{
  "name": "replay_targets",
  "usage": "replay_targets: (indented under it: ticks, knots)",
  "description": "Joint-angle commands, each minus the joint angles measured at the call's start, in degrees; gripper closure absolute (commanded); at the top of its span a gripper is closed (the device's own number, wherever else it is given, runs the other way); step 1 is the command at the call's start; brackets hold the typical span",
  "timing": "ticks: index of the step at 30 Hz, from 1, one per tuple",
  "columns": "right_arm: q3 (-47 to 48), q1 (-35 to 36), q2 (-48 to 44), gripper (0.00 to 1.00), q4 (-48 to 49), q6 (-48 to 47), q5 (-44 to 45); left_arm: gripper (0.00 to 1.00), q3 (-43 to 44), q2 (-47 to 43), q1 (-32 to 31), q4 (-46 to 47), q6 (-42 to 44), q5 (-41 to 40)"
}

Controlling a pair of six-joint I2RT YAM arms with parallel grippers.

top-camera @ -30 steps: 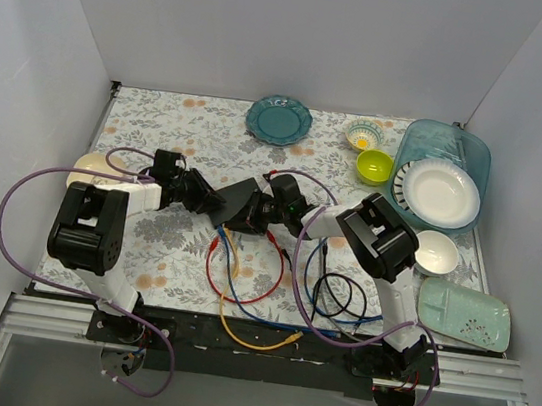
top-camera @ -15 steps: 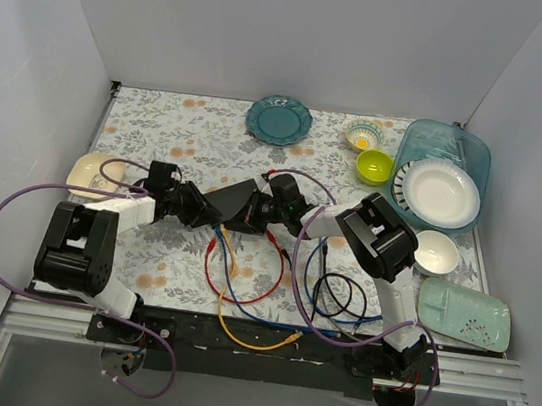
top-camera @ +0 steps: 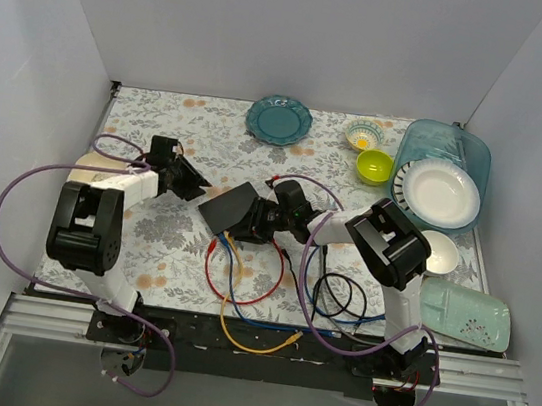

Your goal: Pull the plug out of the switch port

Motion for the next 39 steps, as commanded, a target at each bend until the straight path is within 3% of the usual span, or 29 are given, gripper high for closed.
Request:
replay_targets:
  ticks: [1,11,21,28,32,39]
  knots:
    - [-0.7,0.3,1.7,0.6,-9.8,-4.1,2.4,0.71,2.7,5.3,0.1,-3.3,1.0,-0.4]
    - [2.9,0.6,4.3,0.55,-9.4,-3.9,1.6,0.73,-6.5,3.3,0.0,0.5,0.9,4.7]
    - [-0.8,0.7,3.9,0.68,-6.7,-5.8,-0.5,0.73,-6.5,2.5,0.0,0.4,2.0,4.9]
    - [-5.3,0.6,2.6,0.58,-3.4,-6.6,-2.5,0.73,-5.5,1.1,0.1,-0.1,2.1,5.2]
    - [-6.3,0.6,2.5,0.57,-2.3,-6.5,-3.0,0.72,-5.6,-5.2,0.1,0.9,-0.5,5.5]
    - [-6.3,0.6,2.9,0.59,-1.9,-7.0,-3.5,0.72,-9.0,-7.1,-2.1,7.6,-2.3,15.2]
